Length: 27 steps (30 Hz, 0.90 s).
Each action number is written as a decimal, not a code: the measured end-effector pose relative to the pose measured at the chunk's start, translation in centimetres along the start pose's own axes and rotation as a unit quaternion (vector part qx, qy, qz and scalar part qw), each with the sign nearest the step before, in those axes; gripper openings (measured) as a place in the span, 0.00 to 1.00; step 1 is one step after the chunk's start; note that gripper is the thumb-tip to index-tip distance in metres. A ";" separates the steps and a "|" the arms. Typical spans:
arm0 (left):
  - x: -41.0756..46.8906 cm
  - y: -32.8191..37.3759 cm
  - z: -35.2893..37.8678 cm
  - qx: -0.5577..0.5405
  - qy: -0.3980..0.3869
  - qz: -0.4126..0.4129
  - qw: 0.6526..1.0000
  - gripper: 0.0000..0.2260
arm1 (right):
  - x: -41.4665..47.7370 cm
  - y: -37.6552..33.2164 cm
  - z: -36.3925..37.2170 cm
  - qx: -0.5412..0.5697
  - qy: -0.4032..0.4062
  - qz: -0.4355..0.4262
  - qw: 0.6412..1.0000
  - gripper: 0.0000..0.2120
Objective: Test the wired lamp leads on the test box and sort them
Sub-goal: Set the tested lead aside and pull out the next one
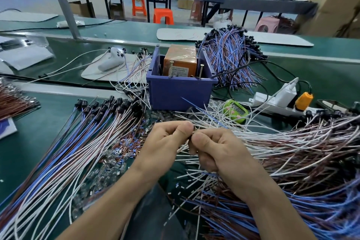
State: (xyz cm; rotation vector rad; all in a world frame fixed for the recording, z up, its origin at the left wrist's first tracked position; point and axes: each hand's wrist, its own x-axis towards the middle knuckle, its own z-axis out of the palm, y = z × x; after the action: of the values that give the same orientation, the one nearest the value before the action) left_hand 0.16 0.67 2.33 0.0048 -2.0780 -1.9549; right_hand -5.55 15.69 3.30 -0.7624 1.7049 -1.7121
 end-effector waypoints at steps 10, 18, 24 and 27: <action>0.0 0.9 -1.3 0.149 0.132 0.004 0.980 0.24 | 0.1 0.2 0.1 -0.069 0.059 -0.010 0.996 0.15; 0.0 0.2 -2.4 0.228 0.177 0.064 0.955 0.21 | 0.4 0.5 -0.3 0.020 0.116 -0.043 0.992 0.04; -0.2 -0.3 -1.8 0.241 0.202 0.105 0.943 0.03 | -0.1 0.0 -0.9 0.124 0.005 -0.091 0.988 0.10; -0.3 -0.1 -1.7 0.220 0.205 0.116 0.947 0.09 | 0.0 0.1 -0.9 0.160 -0.001 -0.074 0.984 0.11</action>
State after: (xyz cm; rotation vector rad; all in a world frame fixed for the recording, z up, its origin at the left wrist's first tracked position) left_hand 0.79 -0.91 2.22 0.2299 -2.0663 -1.2001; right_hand -6.23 16.29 3.15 -0.7534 1.3495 -2.0219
